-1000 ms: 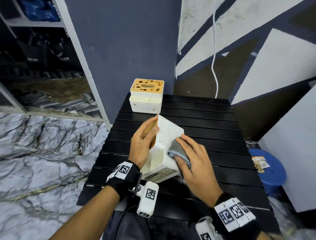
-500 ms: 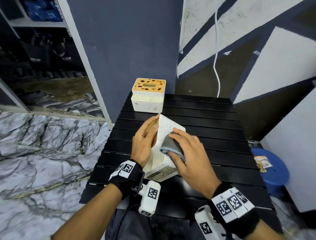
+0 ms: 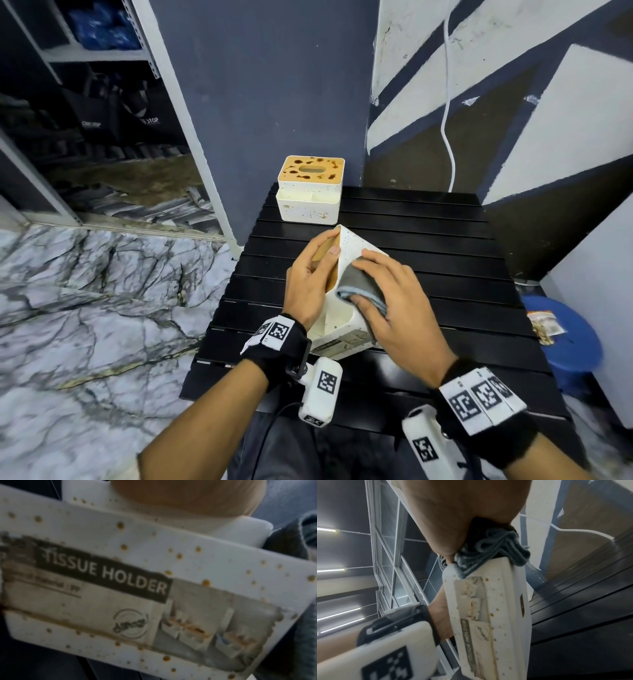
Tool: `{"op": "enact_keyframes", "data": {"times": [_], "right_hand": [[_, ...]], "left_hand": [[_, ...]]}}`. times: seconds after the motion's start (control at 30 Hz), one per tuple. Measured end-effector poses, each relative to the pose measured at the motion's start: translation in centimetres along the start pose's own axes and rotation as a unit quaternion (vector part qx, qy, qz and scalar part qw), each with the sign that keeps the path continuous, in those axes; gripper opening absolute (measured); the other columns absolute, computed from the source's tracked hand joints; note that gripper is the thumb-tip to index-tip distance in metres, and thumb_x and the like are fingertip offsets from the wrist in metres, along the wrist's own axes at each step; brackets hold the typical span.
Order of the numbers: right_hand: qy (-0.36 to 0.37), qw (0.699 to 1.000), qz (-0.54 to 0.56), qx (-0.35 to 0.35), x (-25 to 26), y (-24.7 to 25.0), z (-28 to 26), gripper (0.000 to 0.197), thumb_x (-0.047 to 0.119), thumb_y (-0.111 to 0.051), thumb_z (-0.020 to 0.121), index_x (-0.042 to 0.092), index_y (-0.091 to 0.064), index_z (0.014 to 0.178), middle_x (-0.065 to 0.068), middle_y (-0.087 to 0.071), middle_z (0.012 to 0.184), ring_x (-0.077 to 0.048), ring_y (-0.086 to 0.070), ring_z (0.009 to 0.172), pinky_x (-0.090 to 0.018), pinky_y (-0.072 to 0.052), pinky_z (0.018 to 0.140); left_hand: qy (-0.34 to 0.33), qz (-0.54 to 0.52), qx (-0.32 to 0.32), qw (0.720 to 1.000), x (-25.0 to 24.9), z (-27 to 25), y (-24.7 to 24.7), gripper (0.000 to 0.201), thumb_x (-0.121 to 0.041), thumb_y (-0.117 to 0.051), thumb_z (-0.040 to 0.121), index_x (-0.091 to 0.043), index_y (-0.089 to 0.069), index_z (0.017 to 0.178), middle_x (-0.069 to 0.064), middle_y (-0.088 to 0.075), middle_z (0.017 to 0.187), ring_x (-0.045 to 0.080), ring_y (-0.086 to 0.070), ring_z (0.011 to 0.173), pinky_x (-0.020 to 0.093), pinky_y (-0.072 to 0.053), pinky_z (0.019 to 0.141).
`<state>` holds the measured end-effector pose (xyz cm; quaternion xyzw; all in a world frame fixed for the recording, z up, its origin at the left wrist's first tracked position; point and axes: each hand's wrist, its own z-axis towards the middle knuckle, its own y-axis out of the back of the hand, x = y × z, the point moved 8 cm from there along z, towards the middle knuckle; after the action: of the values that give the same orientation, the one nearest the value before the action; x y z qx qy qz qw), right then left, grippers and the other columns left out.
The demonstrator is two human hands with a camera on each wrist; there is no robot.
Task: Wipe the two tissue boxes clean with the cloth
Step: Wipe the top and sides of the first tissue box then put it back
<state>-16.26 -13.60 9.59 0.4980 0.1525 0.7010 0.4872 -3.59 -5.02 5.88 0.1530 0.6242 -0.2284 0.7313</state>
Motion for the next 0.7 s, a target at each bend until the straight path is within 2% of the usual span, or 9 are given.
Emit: {"op": "enact_keyframes", "data": {"times": [0.1,0.2,0.23,0.33,0.43,0.57,0.63,0.7], "right_hand": [[0.000,1.000,0.000,0.000,-0.1,-0.1,1.0,0.044,0.048,-0.043,0.091,0.025,-0.050,0.128,0.007,-0.046,0.136,-0.011,-0.044,0.117,-0.032,-0.038,0.102],[-0.028,1.000,0.003,-0.006,-2.2,-0.1,2.2,0.046,0.052,-0.042,0.090,0.025,-0.051,0.127,0.006,-0.047,0.136,-0.012,-0.044,0.119,-0.030,-0.036,0.103],[-0.041,0.999,0.006,-0.008,-3.1,-0.1,2.2,0.047,0.053,-0.042,0.090,0.025,-0.051,0.126,0.006,-0.048,0.136,-0.013,-0.044,0.120,-0.029,-0.035,0.103],[-0.073,0.997,0.022,-0.021,-4.5,0.0,1.2,0.044,0.050,-0.045,0.090,0.027,-0.050,0.127,0.008,-0.047,0.137,-0.011,-0.043,0.121,-0.022,-0.030,0.102],[-0.059,0.998,0.018,-0.024,-3.1,0.2,-0.3,0.046,0.051,-0.044,0.090,0.026,-0.050,0.129,0.013,-0.045,0.135,-0.005,-0.040,0.118,-0.013,-0.026,0.101],[-0.017,1.000,0.006,-0.009,-1.2,0.0,0.6,0.044,0.049,-0.043,0.091,0.026,-0.051,0.128,0.011,-0.045,0.135,-0.005,-0.041,0.116,-0.023,-0.032,0.102],[-0.026,1.000,0.011,-0.006,-2.1,-0.2,1.9,0.043,0.048,-0.045,0.091,0.027,-0.051,0.127,0.010,-0.045,0.136,-0.007,-0.041,0.117,-0.026,-0.032,0.102],[-0.055,0.998,0.015,-0.011,-3.9,-0.2,2.8,0.040,0.046,-0.047,0.092,0.027,-0.051,0.127,0.008,-0.046,0.137,-0.010,-0.042,0.121,-0.029,-0.033,0.104]], "left_hand": [[0.003,-0.005,0.000,1.000,0.3,0.1,0.1,0.029,-0.025,-0.056,0.102,-0.023,-0.066,0.129,-0.007,-0.073,0.116,0.011,-0.069,0.103,0.032,-0.055,0.091],[0.007,-0.015,0.003,1.000,0.4,0.1,-0.2,0.030,-0.031,-0.059,0.098,-0.028,-0.067,0.127,-0.001,-0.071,0.099,0.016,-0.060,0.084,0.031,-0.050,0.081],[0.006,-0.014,0.004,1.000,0.3,0.1,-0.3,0.030,-0.030,-0.059,0.098,-0.028,-0.067,0.127,-0.002,-0.072,0.098,0.015,-0.060,0.082,0.030,-0.051,0.080],[0.010,-0.014,0.004,1.000,0.4,0.1,-0.4,0.028,-0.023,-0.058,0.101,-0.024,-0.066,0.128,-0.009,-0.075,0.111,0.010,-0.068,0.098,0.029,-0.054,0.091],[0.007,-0.006,0.006,1.000,0.2,0.1,-0.4,0.029,-0.029,-0.059,0.099,-0.027,-0.067,0.127,-0.008,-0.074,0.111,0.017,-0.065,0.096,0.034,-0.052,0.091],[0.001,0.002,0.008,1.000,0.2,0.2,-0.2,0.029,-0.024,-0.055,0.103,-0.024,-0.065,0.130,-0.005,-0.073,0.116,0.015,-0.067,0.102,0.033,-0.054,0.093],[0.005,-0.007,0.009,1.000,0.5,0.2,-0.2,0.029,-0.024,-0.055,0.103,-0.026,-0.065,0.130,-0.002,-0.073,0.110,0.019,-0.063,0.097,0.036,-0.051,0.091],[0.008,-0.010,0.012,1.000,0.5,0.2,-0.3,0.028,-0.024,-0.056,0.102,-0.026,-0.065,0.129,-0.003,-0.073,0.112,0.017,-0.065,0.099,0.034,-0.053,0.092]]}}
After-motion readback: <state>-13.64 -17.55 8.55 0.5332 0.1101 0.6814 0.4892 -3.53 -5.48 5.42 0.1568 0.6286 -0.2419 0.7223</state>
